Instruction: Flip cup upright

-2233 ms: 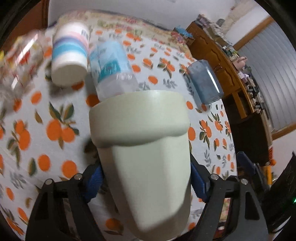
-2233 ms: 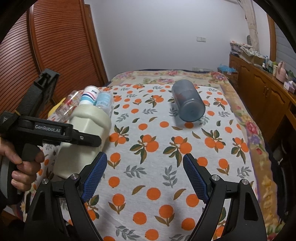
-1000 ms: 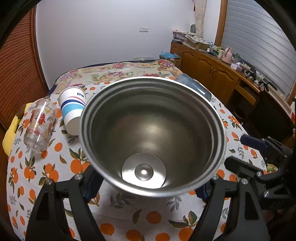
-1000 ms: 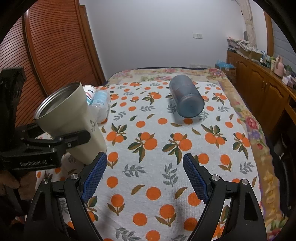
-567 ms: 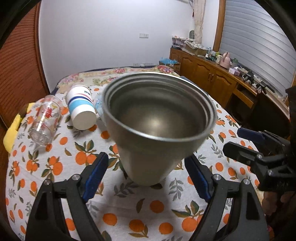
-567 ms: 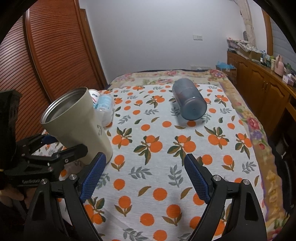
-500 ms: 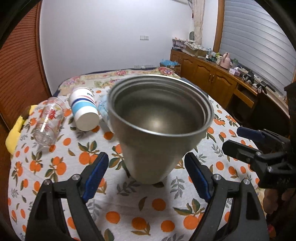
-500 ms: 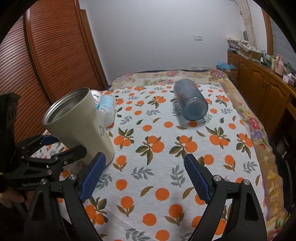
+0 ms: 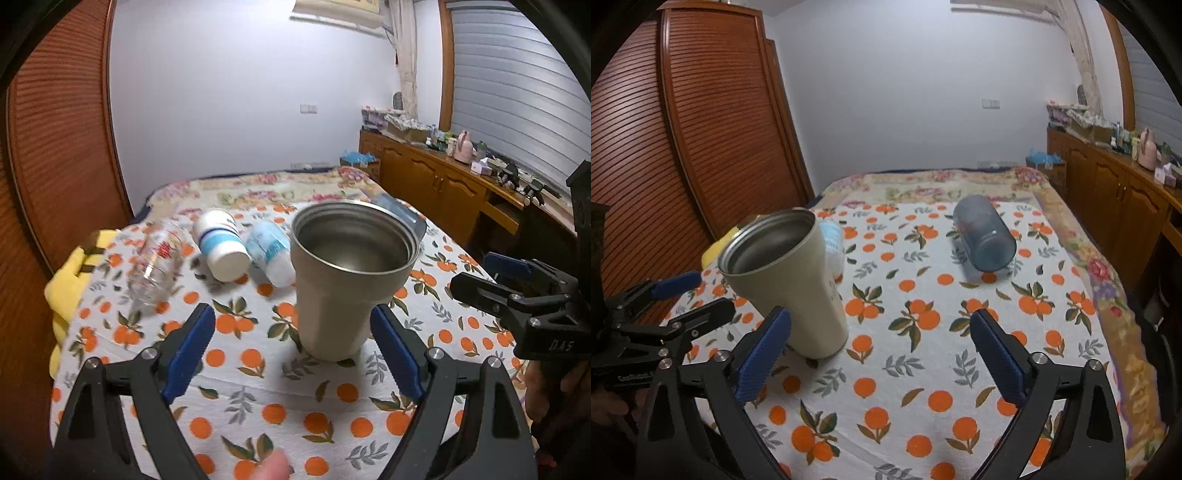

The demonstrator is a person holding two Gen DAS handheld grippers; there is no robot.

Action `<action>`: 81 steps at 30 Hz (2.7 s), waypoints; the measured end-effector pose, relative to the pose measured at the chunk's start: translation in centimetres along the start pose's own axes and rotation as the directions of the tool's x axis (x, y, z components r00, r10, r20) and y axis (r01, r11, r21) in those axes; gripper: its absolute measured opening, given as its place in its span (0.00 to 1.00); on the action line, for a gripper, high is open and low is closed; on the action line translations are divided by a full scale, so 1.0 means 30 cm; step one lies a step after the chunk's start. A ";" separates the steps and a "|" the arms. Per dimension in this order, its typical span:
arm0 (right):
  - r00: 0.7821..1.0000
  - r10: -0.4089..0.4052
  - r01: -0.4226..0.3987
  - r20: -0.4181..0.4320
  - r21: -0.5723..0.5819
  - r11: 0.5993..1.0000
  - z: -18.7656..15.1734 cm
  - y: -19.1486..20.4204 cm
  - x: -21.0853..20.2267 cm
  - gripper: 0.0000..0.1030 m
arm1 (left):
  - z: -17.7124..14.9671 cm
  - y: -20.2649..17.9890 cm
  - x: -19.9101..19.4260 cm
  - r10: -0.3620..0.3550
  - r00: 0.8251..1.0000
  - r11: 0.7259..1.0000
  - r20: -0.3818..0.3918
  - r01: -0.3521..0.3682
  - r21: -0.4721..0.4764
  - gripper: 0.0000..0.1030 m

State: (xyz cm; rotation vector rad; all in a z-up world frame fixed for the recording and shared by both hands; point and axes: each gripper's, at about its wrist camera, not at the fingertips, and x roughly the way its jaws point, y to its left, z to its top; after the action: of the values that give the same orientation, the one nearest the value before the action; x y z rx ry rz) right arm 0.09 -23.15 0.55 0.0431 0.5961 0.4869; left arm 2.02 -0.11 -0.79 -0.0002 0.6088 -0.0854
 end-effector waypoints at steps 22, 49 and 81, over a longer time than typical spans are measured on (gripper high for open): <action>0.991 -0.078 0.077 0.107 0.010 0.997 -0.016 0.042 -0.076 1.00 | -0.026 0.022 -0.094 0.048 0.996 0.999 0.076 -0.047 -0.020 0.93; 0.991 -0.079 0.079 0.109 0.007 0.997 -0.019 0.041 -0.081 1.00 | -0.023 0.027 -0.114 0.049 0.995 0.998 0.084 -0.046 -0.031 0.93; 0.991 -0.080 0.079 0.106 0.010 0.997 -0.023 0.039 -0.082 1.00 | -0.019 0.012 -0.121 0.055 0.995 0.998 0.083 -0.052 -0.031 0.93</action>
State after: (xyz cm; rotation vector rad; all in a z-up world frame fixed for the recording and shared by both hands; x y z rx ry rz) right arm -2.57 -23.30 1.48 0.0501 0.4930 0.4032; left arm -1.24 0.54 0.80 -0.0158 0.5258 -0.0244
